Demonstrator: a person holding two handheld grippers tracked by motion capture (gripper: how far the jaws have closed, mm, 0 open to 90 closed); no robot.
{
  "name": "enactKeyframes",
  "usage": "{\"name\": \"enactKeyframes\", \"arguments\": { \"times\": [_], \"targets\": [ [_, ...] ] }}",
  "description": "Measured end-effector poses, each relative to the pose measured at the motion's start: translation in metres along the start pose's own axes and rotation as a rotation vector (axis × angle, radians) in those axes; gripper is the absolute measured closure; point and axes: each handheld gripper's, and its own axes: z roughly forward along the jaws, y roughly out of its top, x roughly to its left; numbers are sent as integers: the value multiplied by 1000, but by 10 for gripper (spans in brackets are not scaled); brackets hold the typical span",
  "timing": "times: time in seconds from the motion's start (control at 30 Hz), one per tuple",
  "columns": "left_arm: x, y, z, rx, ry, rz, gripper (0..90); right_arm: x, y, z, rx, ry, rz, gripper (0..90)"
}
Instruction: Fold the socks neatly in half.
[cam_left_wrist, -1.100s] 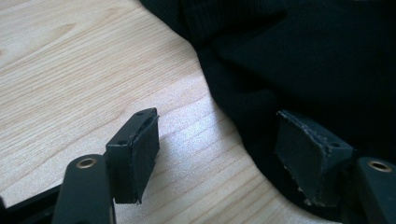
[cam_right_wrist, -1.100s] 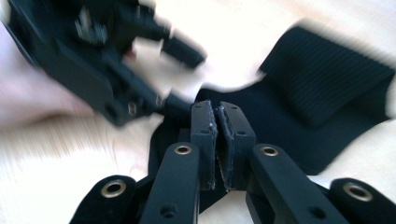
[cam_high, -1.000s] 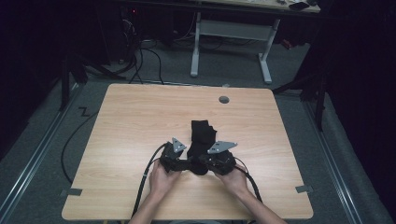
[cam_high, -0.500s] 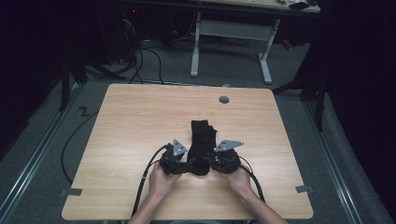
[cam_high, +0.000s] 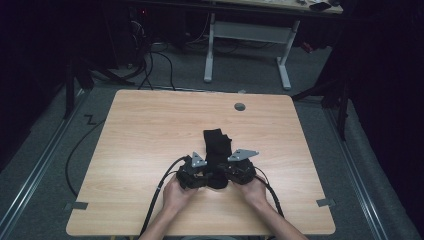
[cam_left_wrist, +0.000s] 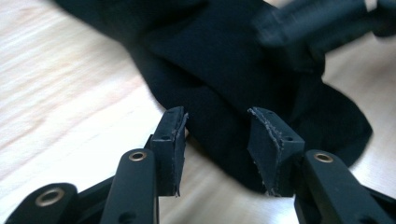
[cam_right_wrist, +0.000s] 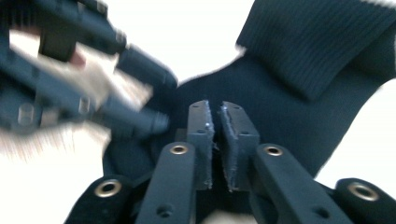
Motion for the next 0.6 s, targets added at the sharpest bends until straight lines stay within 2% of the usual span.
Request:
{"name": "enactKeyframes", "arguments": {
  "times": [0.07,0.17,0.27,0.33,0.43,0.47,0.6],
  "targets": [
    [-7,1,-1,20,-11,27,562,0,4,-2,-21,-10,3,776],
    [-8,1,-3,17,-1,29,551,-1,6,2,-21,-25,11,756],
    [-2,5,-8,-33,40,-3,512,-7,4,14,13,-32,36,755],
    [6,11,-10,-64,68,-37,495,-6,-1,20,30,-35,29,761],
    [10,17,-9,-61,76,-43,482,-4,-3,19,30,-29,20,770],
    [12,22,-7,-66,92,-37,477,-1,-5,17,34,-21,8,778],
    [10,29,-2,-67,105,-24,474,4,-9,13,33,-16,-12,783]
  ]
}}
